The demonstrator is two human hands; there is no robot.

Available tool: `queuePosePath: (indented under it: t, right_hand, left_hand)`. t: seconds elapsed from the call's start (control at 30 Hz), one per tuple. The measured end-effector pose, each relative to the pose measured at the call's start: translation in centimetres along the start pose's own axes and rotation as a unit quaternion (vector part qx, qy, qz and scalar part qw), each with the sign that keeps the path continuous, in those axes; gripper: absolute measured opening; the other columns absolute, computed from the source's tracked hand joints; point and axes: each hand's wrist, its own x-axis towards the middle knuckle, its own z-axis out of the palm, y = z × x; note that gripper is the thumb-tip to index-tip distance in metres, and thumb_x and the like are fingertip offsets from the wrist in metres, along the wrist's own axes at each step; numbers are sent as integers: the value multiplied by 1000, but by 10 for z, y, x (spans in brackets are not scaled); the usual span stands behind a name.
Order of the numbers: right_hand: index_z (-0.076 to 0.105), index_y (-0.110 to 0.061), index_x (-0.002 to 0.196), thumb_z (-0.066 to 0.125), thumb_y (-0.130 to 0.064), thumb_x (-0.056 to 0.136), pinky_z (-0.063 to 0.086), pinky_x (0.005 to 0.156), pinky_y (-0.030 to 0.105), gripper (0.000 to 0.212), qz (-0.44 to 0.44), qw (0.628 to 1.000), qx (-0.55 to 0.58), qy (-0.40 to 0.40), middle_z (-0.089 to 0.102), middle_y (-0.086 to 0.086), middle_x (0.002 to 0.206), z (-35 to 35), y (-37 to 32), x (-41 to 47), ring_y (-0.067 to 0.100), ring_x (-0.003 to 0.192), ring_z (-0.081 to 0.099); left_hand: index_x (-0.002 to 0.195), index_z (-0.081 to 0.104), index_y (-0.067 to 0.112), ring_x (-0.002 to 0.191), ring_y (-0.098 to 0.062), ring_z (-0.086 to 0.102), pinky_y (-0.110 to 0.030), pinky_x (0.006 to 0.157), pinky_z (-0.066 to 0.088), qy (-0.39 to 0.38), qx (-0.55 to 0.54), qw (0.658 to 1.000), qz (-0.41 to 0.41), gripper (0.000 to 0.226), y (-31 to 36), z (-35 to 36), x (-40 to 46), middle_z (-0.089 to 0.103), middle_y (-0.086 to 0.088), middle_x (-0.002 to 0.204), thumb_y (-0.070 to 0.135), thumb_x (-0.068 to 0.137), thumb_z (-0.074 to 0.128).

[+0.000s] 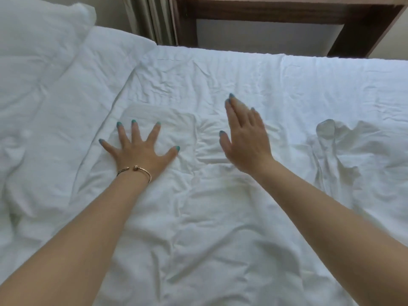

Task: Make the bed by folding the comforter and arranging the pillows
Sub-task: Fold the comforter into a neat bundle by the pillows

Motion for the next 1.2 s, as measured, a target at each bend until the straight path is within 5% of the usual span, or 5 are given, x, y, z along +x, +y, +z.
queuePosePath:
  t: [0.37, 0.57, 0.83, 1.03, 1.2]
  right_hand:
    - [-14, -39, 152, 9, -51, 100, -10, 113, 63, 58, 405, 873, 13, -272, -17, -9, 162, 22, -44, -48, 27, 149, -14]
    - [15, -43, 152, 17, -51, 98, -4, 112, 59, 55, 141, 955, -14, -262, 14, -11, 162, -27, -154, -162, 19, 150, 7]
    - [-2, -43, 153, 12, -48, 101, -2, 113, 65, 54, 512, 773, -61, -368, -8, -8, 163, -81, -166, -280, 28, 149, -6]
    - [26, -37, 152, 33, -47, 98, 15, 115, 55, 55, 192, 942, 6, -276, 23, -4, 160, -91, -253, -308, 24, 147, 22]
    - [-2, -49, 147, 32, -63, 94, 9, 114, 58, 65, 373, 822, -42, -428, 4, -9, 163, -112, -233, -402, 23, 150, 7]
  left_hand:
    - [148, -7, 50, 146, -37, -10, -71, 108, 4, -98, -99, 989, -53, 67, -34, 15, 1, -11, 2, 162, 74, 88, 8]
    - [151, 23, 38, 148, -24, 8, -59, 113, -8, -27, -67, 969, 235, 59, -26, 26, -167, 17, -1, 161, 51, 93, 14]
    - [152, 12, 40, 148, -33, 0, -64, 113, -4, -29, -34, 998, 54, 69, -137, 39, -243, 5, -6, 162, 67, 92, 28]
    - [146, 39, 36, 146, -28, 22, -68, 112, 9, -55, -76, 933, 347, 55, -102, 45, -325, 27, -4, 158, 51, 93, 38]
    - [149, 33, 33, 146, -28, 22, -60, 115, 9, -93, -5, 934, 344, 66, -168, 68, -335, 24, -6, 159, 61, 90, 36]
